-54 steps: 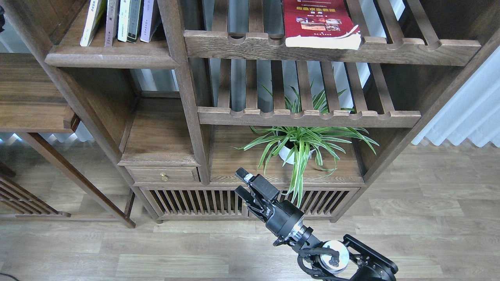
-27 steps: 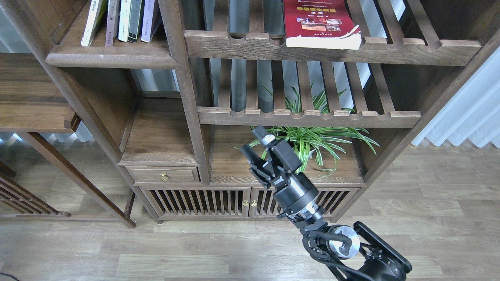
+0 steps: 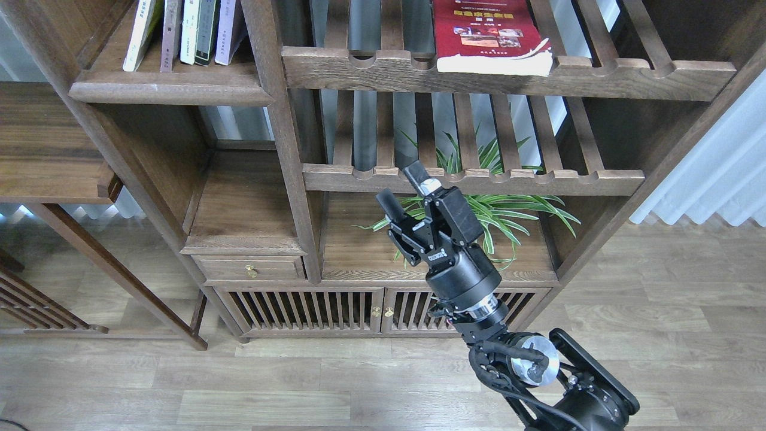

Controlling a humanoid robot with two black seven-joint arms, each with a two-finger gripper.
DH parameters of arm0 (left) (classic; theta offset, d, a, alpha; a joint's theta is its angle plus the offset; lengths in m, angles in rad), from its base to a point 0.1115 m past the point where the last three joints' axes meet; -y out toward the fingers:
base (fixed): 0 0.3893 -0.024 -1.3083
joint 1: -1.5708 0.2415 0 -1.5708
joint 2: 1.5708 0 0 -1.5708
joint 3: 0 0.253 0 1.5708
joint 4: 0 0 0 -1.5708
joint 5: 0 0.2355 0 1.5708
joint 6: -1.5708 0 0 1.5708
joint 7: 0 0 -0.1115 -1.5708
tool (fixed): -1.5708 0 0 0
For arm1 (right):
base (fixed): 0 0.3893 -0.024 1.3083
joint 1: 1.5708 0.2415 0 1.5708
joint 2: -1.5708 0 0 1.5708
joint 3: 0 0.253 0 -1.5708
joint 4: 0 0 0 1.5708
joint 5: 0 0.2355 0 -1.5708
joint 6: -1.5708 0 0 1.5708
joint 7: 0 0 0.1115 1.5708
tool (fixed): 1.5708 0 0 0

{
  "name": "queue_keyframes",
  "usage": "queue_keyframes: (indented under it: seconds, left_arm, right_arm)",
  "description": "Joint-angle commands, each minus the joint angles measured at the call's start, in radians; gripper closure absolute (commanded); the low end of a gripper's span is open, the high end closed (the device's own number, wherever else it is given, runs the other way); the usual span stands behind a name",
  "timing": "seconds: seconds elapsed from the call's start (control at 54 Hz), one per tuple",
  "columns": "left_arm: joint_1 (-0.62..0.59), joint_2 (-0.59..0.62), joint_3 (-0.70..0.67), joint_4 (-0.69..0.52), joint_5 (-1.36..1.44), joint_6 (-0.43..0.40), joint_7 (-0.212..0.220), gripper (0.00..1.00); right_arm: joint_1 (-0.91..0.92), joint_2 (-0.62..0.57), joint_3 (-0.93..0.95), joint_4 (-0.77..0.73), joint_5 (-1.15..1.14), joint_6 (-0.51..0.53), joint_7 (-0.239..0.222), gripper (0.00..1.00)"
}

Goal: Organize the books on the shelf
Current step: 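Raise both grippers toward the dark red book on the upper shelf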

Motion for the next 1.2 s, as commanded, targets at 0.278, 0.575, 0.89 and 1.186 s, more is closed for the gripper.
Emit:
queue_keyframes:
  seconds: [0.278, 0.575, 0.89, 1.186]
  left_arm:
    - [0.151, -0.128, 0.081, -0.015, -0.001, 0.0, 0.018, 0.0]
    - [0.252, -0.185, 0.157, -0.015, 0.001, 0.0, 0.018, 0.0]
    - [0.373, -0.265, 0.202, -0.013, -0.006, 0.0, 0.018, 0.0]
    - [0.425, -0.299, 0.27, -0.012, -0.004, 0.0, 0.018, 0.0]
  right_arm:
    - [0.021, 0.001, 0.091, -0.003, -0.002, 0.0, 0.021, 0.01]
    - [0.075, 0.001, 0.153, -0.026, -0.003, 0.0, 0.024, 0.02]
    - [0.161, 0.001, 0.153, -0.09, -0.009, -0.143, 0.024, 0.02]
    - [0.205, -0.018, 0.185, -0.133, -0.011, -0.17, 0.024, 0.02]
